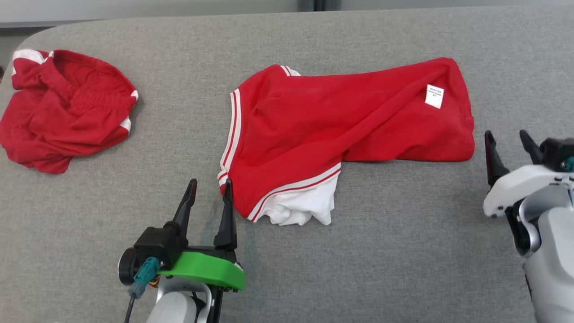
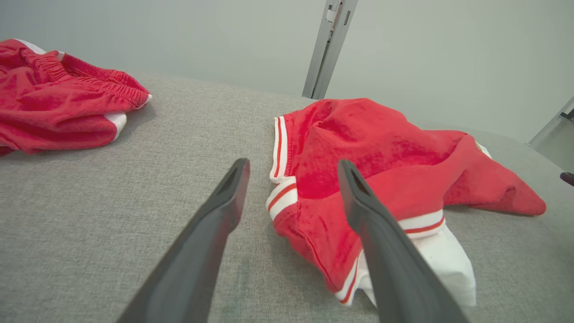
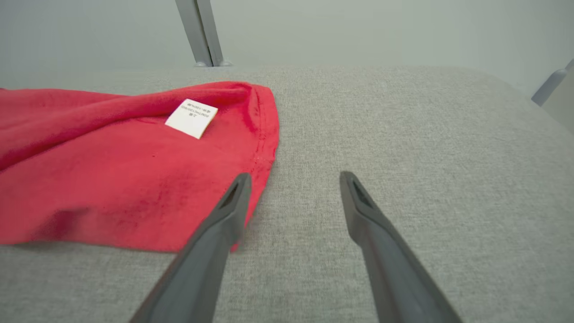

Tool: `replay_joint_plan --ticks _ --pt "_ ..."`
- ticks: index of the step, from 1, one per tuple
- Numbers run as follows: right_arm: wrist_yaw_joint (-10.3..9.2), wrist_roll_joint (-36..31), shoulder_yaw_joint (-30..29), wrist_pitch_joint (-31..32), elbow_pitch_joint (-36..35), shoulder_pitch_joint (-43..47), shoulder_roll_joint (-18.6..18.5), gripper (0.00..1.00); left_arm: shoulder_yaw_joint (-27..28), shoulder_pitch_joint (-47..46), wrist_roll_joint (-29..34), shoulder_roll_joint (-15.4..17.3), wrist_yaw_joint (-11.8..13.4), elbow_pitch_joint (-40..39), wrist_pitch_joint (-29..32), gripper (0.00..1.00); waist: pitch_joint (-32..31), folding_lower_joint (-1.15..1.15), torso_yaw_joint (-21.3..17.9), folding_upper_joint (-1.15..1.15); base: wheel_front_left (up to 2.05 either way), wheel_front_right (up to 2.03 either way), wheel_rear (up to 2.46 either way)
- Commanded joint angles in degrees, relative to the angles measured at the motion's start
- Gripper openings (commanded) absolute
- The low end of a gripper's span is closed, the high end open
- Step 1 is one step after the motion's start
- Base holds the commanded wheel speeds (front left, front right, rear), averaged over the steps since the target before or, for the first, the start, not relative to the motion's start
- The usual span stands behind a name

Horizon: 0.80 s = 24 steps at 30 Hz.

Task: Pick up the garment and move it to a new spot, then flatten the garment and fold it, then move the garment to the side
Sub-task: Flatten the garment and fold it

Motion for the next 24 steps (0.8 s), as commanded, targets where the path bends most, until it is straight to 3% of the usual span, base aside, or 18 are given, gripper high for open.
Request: replay_joint_plan --ticks 1,7,15,16,17,18,19,20,24 --pt "-0.08 -1.1 0.0 1.1 1.3 -2.6 -0.6 1.0 -0.2 -0.9 0.0 0.2 -0.2 0.0 0.0 1.0 1.0 0.0 1.1 0.0 0.0 0.0 0.0" --pt "-0.08 -5.2 1.3 6.8 8.4 -9.5 -3.2 1.0 -1.1 -2.1 -0.1 0.2 -0.1 0.2 0.0 1.0 2.9 0.0 4.2 0.0 0.0 0.0 0.0" --pt "-0.08 -3.7 4.3 9.4 16.5 -13.8 -4.6 0.99 -1.0 -2.0 -0.7 0.2 0.4 0.0 0.0 1.0 4.0 0.0 6.7 0.0 0.0 0.0 0.0" --pt "-0.08 -3.5 4.5 9.2 17.1 -13.9 -4.6 0.8 -1.0 -2.0 -0.7 0.2 0.4 0.0 0.0 1.0 4.0 0.0 6.7 0.0 0.0 0.0 0.0" --pt "-0.07 -3.3 4.9 9.1 17.7 -14.0 -4.5 0.44 -1.0 -1.9 -0.7 0.2 0.5 -0.1 0.0 1.0 3.9 0.0 6.7 0.0 0.0 0.0 0.0" --pt "-0.06 -3.0 5.3 8.9 18.2 -14.1 -4.4 0.37 -0.9 -1.7 -0.8 0.2 0.5 -0.1 0.0 1.0 3.8 0.0 6.6 0.0 0.0 0.0 0.0" --pt "-0.06 -2.8 5.7 8.6 18.7 -14.3 -4.3 0.23 -0.9 -1.6 -0.8 0.2 0.5 -0.1 0.0 1.0 3.7 0.0 6.5 0.0 0.0 0.0 0.0" --pt "-0.06 -2.5 6.2 8.1 18.9 -14.5 -4.2 0.0 -0.9 -1.4 -0.9 0.2 0.6 0.0 0.0 1.0 3.5 0.0 6.2 0.0 0.0 0.0 0.0" --pt "-0.09 -1.9 7.1 5.5 18.7 -15.9 -4.7 0.0 -1.2 -0.9 -0.7 0.2 0.5 0.5 0.0 1.0 2.7 0.0 5.0 0.0 0.0 0.0 0.0"
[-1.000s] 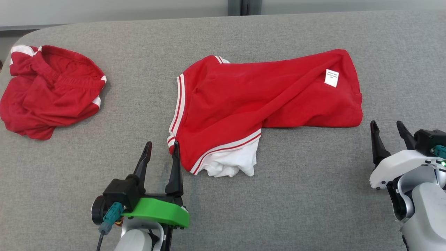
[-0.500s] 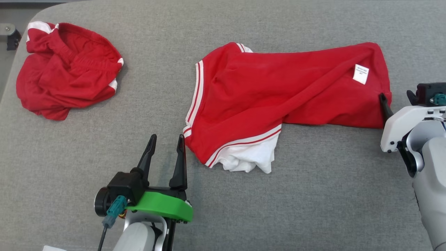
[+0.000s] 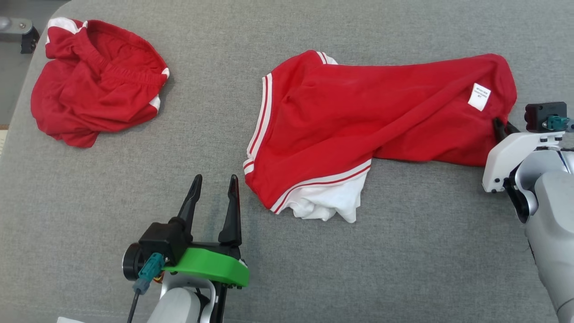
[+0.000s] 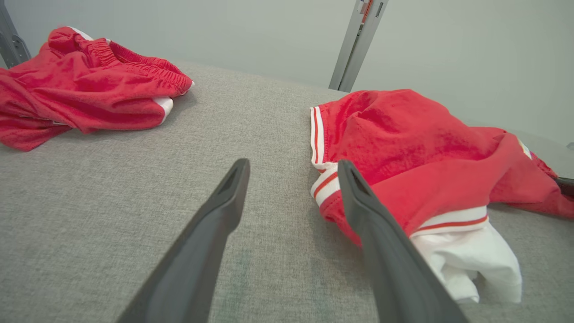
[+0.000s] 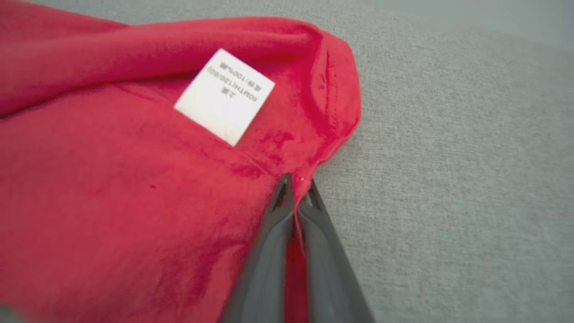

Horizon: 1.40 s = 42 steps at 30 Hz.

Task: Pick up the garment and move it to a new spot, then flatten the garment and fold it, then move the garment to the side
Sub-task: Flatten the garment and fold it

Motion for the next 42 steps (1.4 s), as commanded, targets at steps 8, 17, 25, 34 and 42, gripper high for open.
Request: replay_joint_plan --ticks 8,17,25,34,42 --pt "-0.09 1.2 1.6 -6.9 -4.3 -2.0 -0.6 0.0 0.3 1.6 0.4 0.2 -0.3 0.9 0.0 1.0 -3.5 0.0 -3.3 0.0 0.0 0.0 0.0" --pt "-0.09 3.9 3.7 -8.3 -19.7 4.9 -2.6 0.0 1.1 3.9 0.9 0.2 -0.4 1.3 0.0 1.0 -6.8 0.0 -6.0 0.0 0.0 0.0 0.0" --pt "-0.09 4.2 1.5 -3.8 -37.9 23.0 -0.4 0.0 2.4 5.1 1.2 0.2 -0.2 0.7 0.0 1.0 -7.6 0.0 -8.6 0.0 0.0 0.0 0.0" --pt "-0.09 4.1 -0.9 -2.5 -38.0 36.1 6.3 0.0 3.2 4.4 2.1 0.2 -1.0 0.8 0.0 1.0 -6.8 0.0 -11.4 0.0 0.0 0.0 0.0" --pt "-0.09 2.1 -3.7 -6.2 -29.6 33.0 7.1 0.98 3.1 3.7 1.9 0.2 -1.3 1.5 0.0 1.0 -7.1 0.0 -12.0 0.0 0.0 0.0 0.0"
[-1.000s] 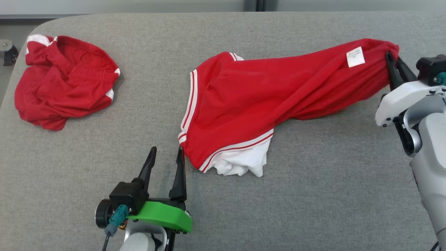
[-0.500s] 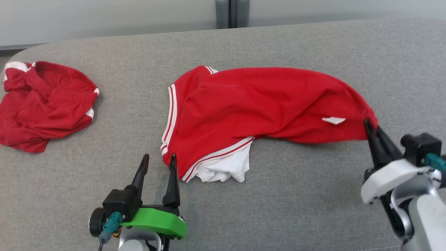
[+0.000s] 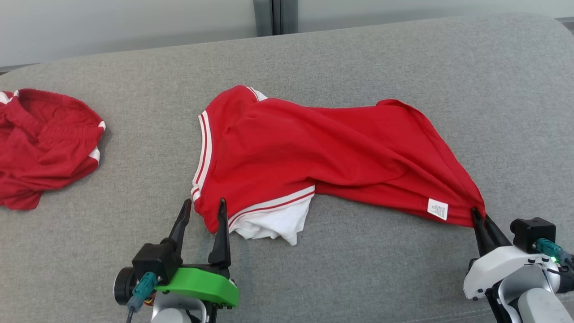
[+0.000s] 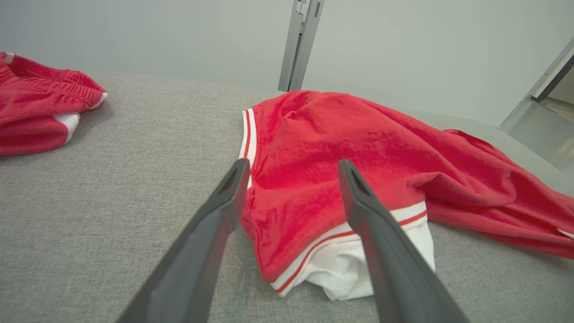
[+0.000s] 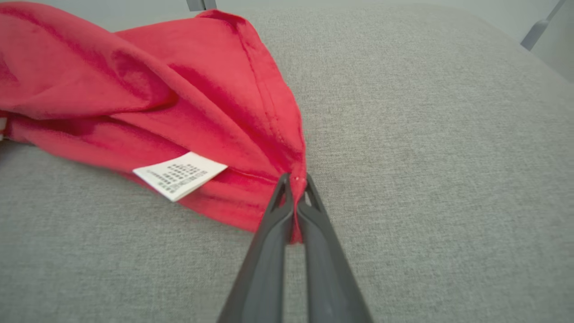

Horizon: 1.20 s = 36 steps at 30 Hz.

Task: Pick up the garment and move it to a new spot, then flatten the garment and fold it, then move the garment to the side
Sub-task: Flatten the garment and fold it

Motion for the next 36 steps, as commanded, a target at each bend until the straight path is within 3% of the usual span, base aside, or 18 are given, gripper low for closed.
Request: replay_joint_plan --ticks 1,9,15,21,24,25,26,27,31,36 --pt "-0.09 -0.6 -0.5 -0.7 0.8 -0.5 0.0 1.0 0.0 -0.6 0.1 0.2 -0.2 0.2 0.0 1.0 -0.2 0.0 0.0 0.0 0.0 0.0 0.0" --pt "-0.08 -1.1 -4.8 -2.7 4.5 0.3 -0.7 1.0 1.5 0.6 -1.3 0.2 0.3 1.0 0.0 1.0 -1.5 0.0 0.3 0.0 0.0 0.0 0.0" --pt "-0.08 -2.4 -8.2 -6.6 0.2 -1.1 0.8 1.0 1.6 -0.3 -3.0 0.2 -0.5 6.9 0.2 1.0 -1.1 0.0 -0.8 0.0 0.0 0.0 0.0" --pt "-0.08 -3.9 -6.0 -8.3 -4.5 -2.7 2.3 1.0 1.9 -4.5 -5.2 0.2 -0.5 13.5 1.8 1.0 0.1 0.0 -2.0 0.0 0.0 0.0 0.0" --pt "-0.08 -4.5 -5.5 -8.6 -6.4 -2.6 2.7 1.0 1.1 -6.3 -6.4 0.2 -2.1 15.7 2.6 1.0 0.4 0.0 -2.4 0.0 0.0 0.0 0.0" --pt "-0.08 -4.6 -5.7 -8.7 -6.8 -2.6 2.7 1.0 0.8 -6.7 -6.5 0.2 -2.4 16.2 2.8 0.63 0.5 0.0 -2.4 0.0 0.0 0.0 0.0" --pt "-0.08 -4.8 -6.0 -8.7 -7.2 -2.6 2.9 1.0 0.4 -7.2 -6.6 0.2 -2.8 16.8 2.8 0.15 0.5 0.0 -2.5 0.0 0.0 0.0 0.0" --pt "-0.08 -4.9 -6.3 -8.9 -7.5 -2.6 3.0 1.0 0.0 -7.7 -6.4 0.2 -3.0 17.1 2.8 0.0 0.5 0.0 -2.5 0.0 0.0 0.0 0.0" --pt "-0.08 -5.5 -8.1 -9.3 -8.8 -2.4 3.8 1.0 -0.8 -9.5 -4.6 0.3 -3.1 16.6 1.3 0.0 0.2 0.0 -2.4 0.0 0.0 0.0 0.0" --pt "-0.08 -6.3 -10.1 -9.7 -10.2 -1.7 4.9 1.0 0.3 -10.1 -1.1 0.9 -1.7 7.3 -0.1 0.0 -0.5 0.0 -2.1 0.0 0.0 0.0 0.0"
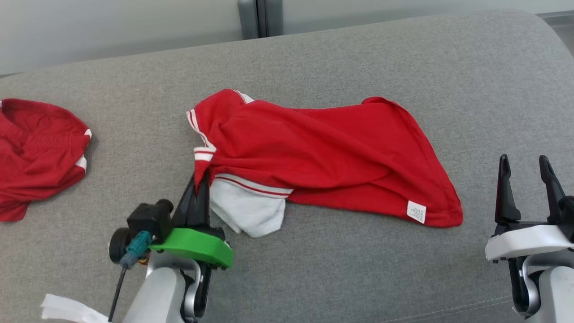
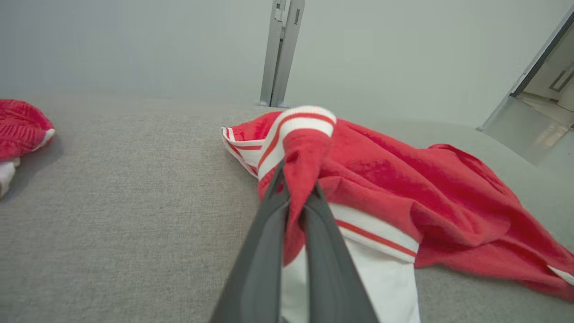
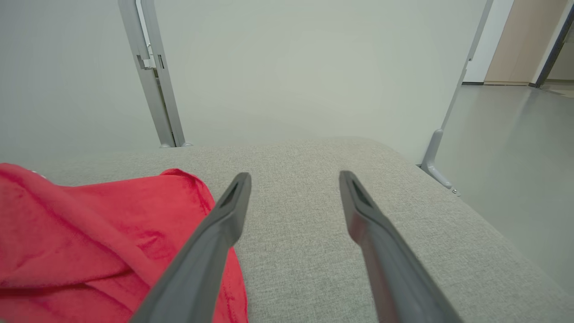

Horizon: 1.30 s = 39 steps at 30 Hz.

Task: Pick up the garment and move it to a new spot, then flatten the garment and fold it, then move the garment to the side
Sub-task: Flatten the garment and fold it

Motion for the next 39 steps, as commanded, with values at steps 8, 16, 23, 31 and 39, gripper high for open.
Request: replay_joint_plan --ticks 8,16,23,31,39 --pt "-0.08 -1.1 -2.0 -0.5 -0.3 1.2 1.1 1.0 1.7 6.0 5.3 2.1 2.2 -21.3 -0.4 0.0 -0.7 0.0 0.3 0.0 0.0 0.0 0.0" --pt "-0.08 -1.8 -3.0 -0.6 -1.1 1.3 1.6 1.0 2.2 14.9 9.3 3.7 7.8 -35.6 1.8 0.0 -0.4 0.0 -0.2 0.0 0.0 0.0 0.0" --pt "-0.08 -1.9 -2.7 -0.6 -1.0 0.4 1.9 1.0 3.1 16.2 5.2 4.0 7.3 -34.0 6.4 0.0 0.8 0.0 -1.1 0.0 0.0 0.0 0.0" --pt "-0.08 -1.7 0.8 -0.6 -0.6 -2.5 2.1 1.0 6.3 3.1 1.5 4.5 5.0 -13.3 6.5 0.0 4.0 0.0 -4.2 0.0 0.0 0.0 0.0" --pt "-0.08 -0.5 5.1 -0.6 0.9 -5.4 2.3 1.0 7.3 -8.6 0.3 3.9 3.0 3.1 2.8 0.0 7.3 0.0 -6.5 0.0 0.0 0.0 0.0"
